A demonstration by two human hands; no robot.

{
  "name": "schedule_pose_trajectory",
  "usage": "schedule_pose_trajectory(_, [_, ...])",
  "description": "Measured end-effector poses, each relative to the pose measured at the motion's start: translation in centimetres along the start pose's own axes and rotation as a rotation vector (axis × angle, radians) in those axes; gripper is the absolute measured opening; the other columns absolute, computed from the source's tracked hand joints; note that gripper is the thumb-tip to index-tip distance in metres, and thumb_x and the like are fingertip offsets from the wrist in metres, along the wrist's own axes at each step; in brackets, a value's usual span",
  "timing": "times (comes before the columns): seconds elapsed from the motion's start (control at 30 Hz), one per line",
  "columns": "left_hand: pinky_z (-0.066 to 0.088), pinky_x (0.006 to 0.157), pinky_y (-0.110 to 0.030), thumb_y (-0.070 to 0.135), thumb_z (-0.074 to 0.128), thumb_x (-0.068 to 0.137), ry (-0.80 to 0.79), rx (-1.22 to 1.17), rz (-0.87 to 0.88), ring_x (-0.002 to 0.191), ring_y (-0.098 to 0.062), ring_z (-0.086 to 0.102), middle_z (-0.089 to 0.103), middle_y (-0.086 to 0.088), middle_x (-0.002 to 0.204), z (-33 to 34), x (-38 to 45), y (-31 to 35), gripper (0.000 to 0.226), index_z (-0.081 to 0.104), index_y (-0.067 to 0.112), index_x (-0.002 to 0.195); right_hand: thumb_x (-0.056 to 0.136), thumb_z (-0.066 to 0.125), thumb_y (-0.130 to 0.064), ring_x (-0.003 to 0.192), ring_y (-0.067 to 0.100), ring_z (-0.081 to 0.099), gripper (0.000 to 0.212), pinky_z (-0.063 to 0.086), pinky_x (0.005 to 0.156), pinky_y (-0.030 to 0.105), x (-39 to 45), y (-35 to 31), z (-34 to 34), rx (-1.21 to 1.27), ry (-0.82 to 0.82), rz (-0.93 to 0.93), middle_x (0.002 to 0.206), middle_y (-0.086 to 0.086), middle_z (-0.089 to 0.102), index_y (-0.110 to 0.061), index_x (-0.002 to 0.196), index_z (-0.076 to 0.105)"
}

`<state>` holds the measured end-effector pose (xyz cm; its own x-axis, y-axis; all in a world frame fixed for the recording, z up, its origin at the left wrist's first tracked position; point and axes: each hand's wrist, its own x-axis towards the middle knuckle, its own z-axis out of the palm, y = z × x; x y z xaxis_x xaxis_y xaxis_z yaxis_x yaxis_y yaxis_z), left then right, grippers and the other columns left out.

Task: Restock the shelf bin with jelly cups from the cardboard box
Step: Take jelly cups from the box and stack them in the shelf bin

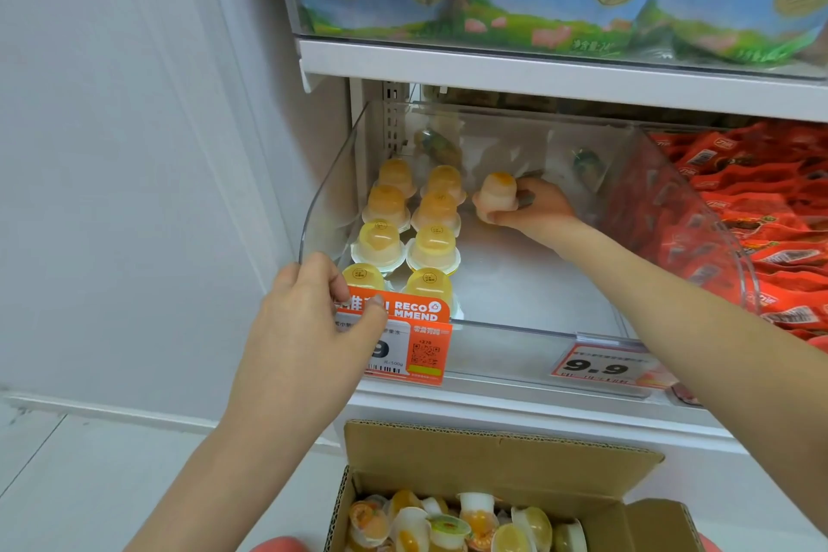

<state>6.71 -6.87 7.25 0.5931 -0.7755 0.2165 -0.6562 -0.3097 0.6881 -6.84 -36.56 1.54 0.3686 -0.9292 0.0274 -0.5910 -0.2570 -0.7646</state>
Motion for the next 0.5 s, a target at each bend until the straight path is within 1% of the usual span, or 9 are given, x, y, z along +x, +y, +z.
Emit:
schedule_pose_trajectory(0.07, [0.035, 0.054, -0.02, 0.033, 0.061, 0.085, 0.003, -0.001, 0.008, 0.072, -0.011, 0.047, 0.042, 0.009, 0.081, 0.0, 0.0, 0.0, 0.026, 0.039, 0.022, 0.076, 0.061, 0.081, -0.045, 0.073, 0.005, 0.05, 0.038, 0.038, 0.071, 0.016, 0.2, 0.0, 0.3, -0.017, -0.01, 0.005, 0.078, -0.014, 0.052, -0.029, 0.082, 0.053])
schedule_pose_trajectory(0.13, [0.035, 0.055, -0.02, 0.033, 0.061, 0.085, 0.004, -0.003, 0.012, 0.071, -0.012, 0.047, 0.042, 0.009, 0.081, 0.0, 0.0, 0.0, 0.026, 0.039, 0.022, 0.076, 0.065, 0.081, -0.043, 0.082, 0.01, 0.055, 0.041, 0.037, 0.074, 0.019, 0.5, 0.2, 0.7, -0.064, 0.038, -0.007, 0.085, -0.01, 0.057, -0.022, 0.093, 0.059])
schedule_pose_trajectory(0.23, [0.035, 0.054, -0.019, 0.033, 0.06, 0.086, 0.002, -0.003, 0.009, 0.072, -0.011, 0.048, 0.042, 0.01, 0.082, 0.0, -0.1, 0.0, 0.026, 0.039, 0.022, 0.076, 0.07, 0.082, -0.034, 0.091, 0.011, 0.055, 0.042, 0.038, 0.076, 0.019, 0.4, -0.1, 1.0, -0.041, 0.098, 0.005, 0.098, -0.006, 0.062, -0.016, 0.104, 0.064])
schedule_pose_trajectory(0.37, [0.034, 0.054, -0.018, 0.033, 0.06, 0.086, 0.001, -0.004, 0.012, 0.072, -0.01, 0.048, 0.042, 0.011, 0.082, 0.1, -0.1, 0.0, 0.025, 0.039, 0.022, 0.077, 0.07, 0.083, -0.03, 0.1, 0.015, 0.06, 0.048, 0.046, 0.086, 0.023, 0.2, -0.4, 1.2, 0.018, 0.11, 0.021, 0.111, -0.001, 0.066, -0.015, 0.112, 0.063])
schedule_pose_trajectory(0.43, [0.034, 0.054, -0.018, 0.033, 0.06, 0.086, -0.002, -0.007, 0.015, 0.073, -0.011, 0.048, 0.042, 0.011, 0.082, 0.1, -0.1, -0.1, 0.026, 0.039, 0.023, 0.076, 0.069, 0.083, -0.031, 0.101, 0.015, 0.06, 0.048, 0.045, 0.084, 0.023, 0.2, -0.5, 1.2, 0.014, 0.111, 0.027, 0.112, 0.0, 0.066, -0.016, 0.111, 0.063])
schedule_pose_trajectory(0.5, [0.036, 0.055, -0.019, 0.033, 0.061, 0.085, -0.006, -0.008, 0.018, 0.075, -0.012, 0.048, 0.042, 0.011, 0.083, 0.0, -0.2, -0.1, 0.026, 0.038, 0.023, 0.076, 0.07, 0.082, -0.033, 0.095, 0.012, 0.058, 0.047, 0.042, 0.08, 0.022, 0.3, -0.5, 1.2, 0.009, 0.114, 0.028, 0.108, -0.002, 0.066, -0.017, 0.11, 0.064])
